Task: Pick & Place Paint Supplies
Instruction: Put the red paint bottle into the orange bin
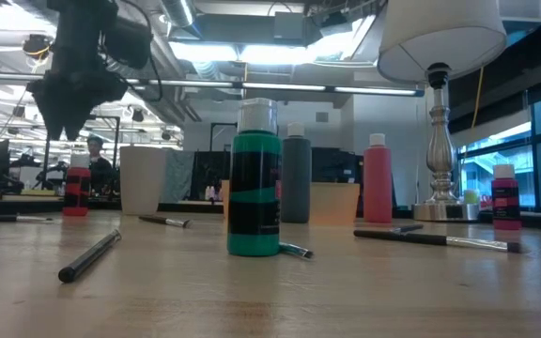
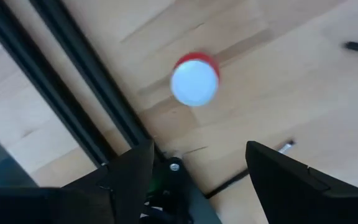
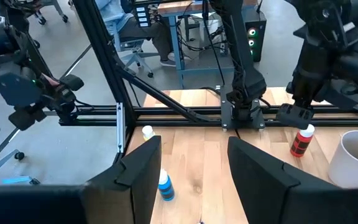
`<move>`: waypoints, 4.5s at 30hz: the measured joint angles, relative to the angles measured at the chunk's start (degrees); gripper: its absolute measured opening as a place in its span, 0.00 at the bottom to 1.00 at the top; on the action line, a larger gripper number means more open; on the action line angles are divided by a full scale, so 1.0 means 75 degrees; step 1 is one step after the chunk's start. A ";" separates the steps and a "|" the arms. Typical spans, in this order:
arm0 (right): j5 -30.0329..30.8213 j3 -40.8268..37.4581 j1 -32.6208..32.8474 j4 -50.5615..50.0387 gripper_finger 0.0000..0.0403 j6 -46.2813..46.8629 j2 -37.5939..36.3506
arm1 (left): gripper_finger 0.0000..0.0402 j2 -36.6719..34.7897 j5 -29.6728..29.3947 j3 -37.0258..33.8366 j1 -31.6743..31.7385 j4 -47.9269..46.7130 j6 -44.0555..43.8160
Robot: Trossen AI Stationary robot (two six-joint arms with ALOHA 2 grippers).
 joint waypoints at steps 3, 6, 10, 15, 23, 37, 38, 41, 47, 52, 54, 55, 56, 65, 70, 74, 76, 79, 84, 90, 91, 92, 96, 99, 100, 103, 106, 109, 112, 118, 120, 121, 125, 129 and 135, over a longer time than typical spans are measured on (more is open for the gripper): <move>-0.0002 0.0000 -0.0033 -0.0020 0.47 -0.0010 -0.0002 | 0.63 0.0167 -0.0006 -0.0052 0.0160 0.0057 0.0132; 0.0001 0.0000 -0.0039 -0.0038 0.47 -0.0023 -0.0003 | 0.62 0.0249 0.0065 -0.0052 0.0243 0.0085 0.0194; 0.0114 0.0000 -0.0102 -0.0343 0.47 0.0036 -0.0003 | 0.62 0.0184 0.0256 -0.0049 0.0251 0.0082 0.0197; 0.0312 0.0054 -0.0285 -0.1076 0.47 0.0390 -0.0012 | 0.62 0.0081 0.0372 -0.0049 0.0242 -0.0048 0.0192; 0.2324 0.0920 -0.0815 -0.5265 0.47 0.2488 -0.0055 | 0.62 -0.0265 0.0941 -0.0049 -0.0040 -0.1183 -0.0178; 0.1924 0.0502 -0.2738 -0.7224 0.49 0.4568 0.0192 | 0.62 -0.1733 0.1440 -0.0049 -0.1708 -0.1448 -0.1992; 0.1909 0.0475 -0.2819 -0.7242 0.50 0.4448 0.0221 | 0.62 -0.1812 0.1438 -0.0049 -0.1831 -0.1446 -0.2130; 0.1856 0.0361 -0.2973 -0.7229 0.56 0.4173 0.0224 | 0.62 -0.2064 0.1413 -0.0049 -0.2190 -0.1454 -0.2537; 0.1882 -0.0259 -0.3330 -0.7225 0.68 0.3979 0.0242 | 0.62 -0.2475 0.1197 -0.0049 -0.2797 -0.1446 -0.3132; 0.1849 -0.0772 -0.3553 -0.7225 0.75 0.4236 0.0245 | 0.62 -0.2708 0.0883 -0.0049 -0.3144 -0.1448 -0.3468; 0.1865 -0.0893 -0.3640 -0.7225 0.77 0.4238 0.0245 | 0.62 -0.2772 0.0841 -0.0049 -0.3242 -0.1447 -0.3539; 0.1894 -0.0931 -0.3671 -0.7228 0.77 0.4244 0.0245 | 0.62 -0.2796 0.0839 -0.0049 -0.3287 -0.1446 -0.3562; 0.1949 -0.0966 -0.3702 -0.7225 0.78 0.4266 0.0245 | 0.62 -0.2819 0.0837 -0.0049 -0.3331 -0.1445 -0.3601; 0.2052 -0.1485 -0.4181 -0.7225 0.78 0.4319 0.0245 | 0.62 -0.2826 0.0650 -0.0049 -0.3647 -0.1443 -0.3813; 0.1760 -0.1867 -0.4460 -0.7027 0.78 0.4038 0.0245 | 0.62 -0.2826 0.0637 -0.0049 -0.3889 -0.1440 -0.3903; 0.1679 -0.2041 -0.4684 -0.6666 0.78 0.3852 0.0245 | 0.62 -0.2823 0.0635 -0.0049 -0.4082 -0.1434 -0.4011; 0.1658 -0.2106 -0.4811 -0.6435 0.78 0.3832 0.0245 | 0.62 -0.2823 0.0635 -0.0049 -0.4179 -0.1434 -0.4014; 0.1652 -0.2215 -0.4997 -0.6109 0.78 0.3832 0.0245 | 0.62 -0.2823 0.0635 -0.0049 -0.4326 -0.1421 -0.4014; 0.1490 -0.2449 -0.5204 -0.5791 0.78 0.4139 0.0245 | 0.62 -0.2823 0.0575 -0.0049 -0.4572 -0.1405 -0.3919; 0.1476 -0.2547 -0.5286 -0.5448 0.78 0.4638 0.0245 | 0.62 -0.2823 0.0190 -0.0049 -0.4676 -0.1405 -0.3689; 0.1455 -0.2547 -0.5284 -0.5466 0.78 0.4756 0.0245 | 0.62 -0.2823 0.0197 -0.0049 -0.4674 -0.1406 -0.3647; 0.1457 -0.2547 -0.5285 -0.5469 0.78 0.4830 0.0245 | 0.62 -0.2823 0.0220 -0.0049 -0.4674 -0.1408 -0.3604; 0.1448 -0.2547 -0.5339 -0.5471 0.76 0.4991 0.0245 | 0.62 -0.2823 0.0209 -0.0049 -0.4674 -0.1405 -0.3484; 0.1449 -0.2547 -0.5363 -0.5471 0.74 0.5062 0.0245 | 0.62 -0.2823 -0.0072 -0.0049 -0.4674 -0.1373 -0.3466; 0.1405 -0.2560 -0.5376 -0.5450 0.73 0.5059 0.0250 | 0.62 -0.2820 -0.0204 -0.0049 -0.4674 -0.1375 -0.3462; 0.1263 -0.2699 -0.5377 -0.5292 0.72 0.4957 0.0326 | 0.62 -0.2823 -0.0692 -0.0049 -0.4645 -0.1288 -0.3034; 0.1193 -0.2892 -0.5379 -0.5212 0.72 0.4916 0.0454 | 0.63 -0.2820 -0.0931 -0.0049 -0.4645 -0.1137 -0.2586; 0.1176 -0.2972 -0.5377 -0.5212 0.72 0.4916 0.0559 | 0.62 -0.2820 -0.0947 -0.0048 -0.4645 -0.0988 -0.2386; 0.1188 -0.2970 -0.5380 -0.5038 0.72 0.4967 0.0560 | 0.62 -0.2824 -0.0947 -0.0047 -0.4645 -0.1040 -0.2358; 0.1195 -0.2970 -0.5439 -0.4966 0.72 0.5027 0.0560 | 0.63 -0.2875 -0.0950 -0.0049 -0.4645 -0.1115 -0.2072; 0.1214 -0.2970 -0.5496 -0.4959 0.72 0.5030 0.0560 | 0.62 -0.2872 -0.0950 -0.0049 -0.4645 -0.1113 -0.2064; 0.1232 -0.2970 -0.5507 -0.4961 0.72 0.5035 0.0560 | 0.62 -0.2869 -0.0950 -0.0046 -0.4645 -0.1113 -0.2061; 0.1198 -0.2970 -0.5598 -0.5049 0.72 0.5067 0.0560 | 0.62 -0.2872 -0.0950 -0.0048 -0.4645 -0.1113 -0.2061; 0.1200 -0.2970 -0.5651 -0.5080 0.72 0.5055 0.0560 | 0.62 -0.2872 -0.0952 -0.0048 -0.4645 -0.1112 -0.2061; 0.1223 -0.2967 -0.5672 -0.5103 0.72 0.5037 0.0560 | 0.63 -0.2872 -0.0953 -0.0049 -0.4645 -0.1108 -0.2067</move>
